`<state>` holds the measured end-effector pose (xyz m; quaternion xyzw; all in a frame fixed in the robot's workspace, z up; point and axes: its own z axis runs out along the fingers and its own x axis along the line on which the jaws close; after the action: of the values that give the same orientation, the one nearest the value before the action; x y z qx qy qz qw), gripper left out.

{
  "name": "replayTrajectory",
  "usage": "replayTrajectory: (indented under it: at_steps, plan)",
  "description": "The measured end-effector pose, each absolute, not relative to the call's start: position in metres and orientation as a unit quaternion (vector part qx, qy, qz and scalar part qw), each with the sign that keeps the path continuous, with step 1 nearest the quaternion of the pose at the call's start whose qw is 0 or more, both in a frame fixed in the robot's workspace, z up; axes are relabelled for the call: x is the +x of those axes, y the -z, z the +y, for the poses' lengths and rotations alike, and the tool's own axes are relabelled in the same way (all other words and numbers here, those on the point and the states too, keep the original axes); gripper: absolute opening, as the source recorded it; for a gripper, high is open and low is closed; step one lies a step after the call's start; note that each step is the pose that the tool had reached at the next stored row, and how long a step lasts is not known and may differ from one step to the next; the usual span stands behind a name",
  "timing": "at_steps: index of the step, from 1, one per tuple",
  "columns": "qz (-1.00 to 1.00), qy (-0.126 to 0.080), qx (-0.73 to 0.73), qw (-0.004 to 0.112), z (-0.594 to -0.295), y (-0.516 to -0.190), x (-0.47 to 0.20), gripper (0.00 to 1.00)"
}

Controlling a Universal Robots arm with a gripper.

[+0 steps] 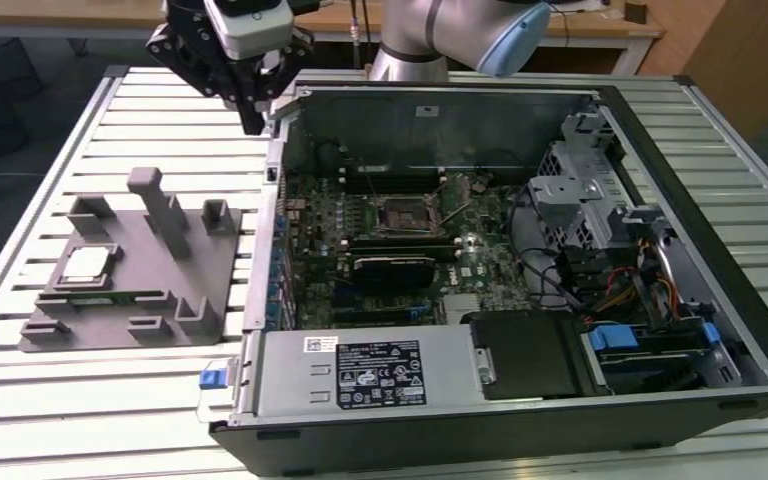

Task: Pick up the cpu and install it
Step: 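Reach for the cpu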

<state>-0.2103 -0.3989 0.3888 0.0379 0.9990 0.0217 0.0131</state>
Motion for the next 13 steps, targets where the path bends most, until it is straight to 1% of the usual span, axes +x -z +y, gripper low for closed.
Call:
replayTrajectory:
  at_steps: [13]
  plan:
    - [0.999, -0.022, 0.038, 0.013, -0.399, -0.388, -0.221, 0.11]
